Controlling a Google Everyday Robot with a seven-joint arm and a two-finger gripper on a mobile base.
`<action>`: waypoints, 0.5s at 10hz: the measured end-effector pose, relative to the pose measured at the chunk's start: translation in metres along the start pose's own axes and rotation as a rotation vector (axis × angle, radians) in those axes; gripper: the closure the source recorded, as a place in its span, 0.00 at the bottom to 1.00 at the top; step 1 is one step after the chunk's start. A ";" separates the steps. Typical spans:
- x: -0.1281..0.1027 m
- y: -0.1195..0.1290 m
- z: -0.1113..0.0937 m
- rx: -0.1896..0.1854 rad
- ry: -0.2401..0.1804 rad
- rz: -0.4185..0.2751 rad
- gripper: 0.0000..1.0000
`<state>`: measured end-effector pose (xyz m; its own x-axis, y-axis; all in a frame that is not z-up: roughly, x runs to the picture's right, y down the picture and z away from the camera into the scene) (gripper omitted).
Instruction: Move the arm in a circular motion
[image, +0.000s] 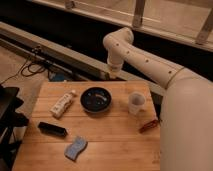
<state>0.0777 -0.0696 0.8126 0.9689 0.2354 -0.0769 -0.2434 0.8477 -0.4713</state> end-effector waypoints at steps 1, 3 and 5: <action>0.030 0.000 0.000 -0.003 0.031 0.031 1.00; 0.080 0.010 -0.008 -0.007 0.075 0.072 1.00; 0.134 0.030 -0.022 -0.012 0.095 0.059 1.00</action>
<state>0.2012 -0.0236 0.7689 0.9531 0.2381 -0.1870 -0.2999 0.8280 -0.4738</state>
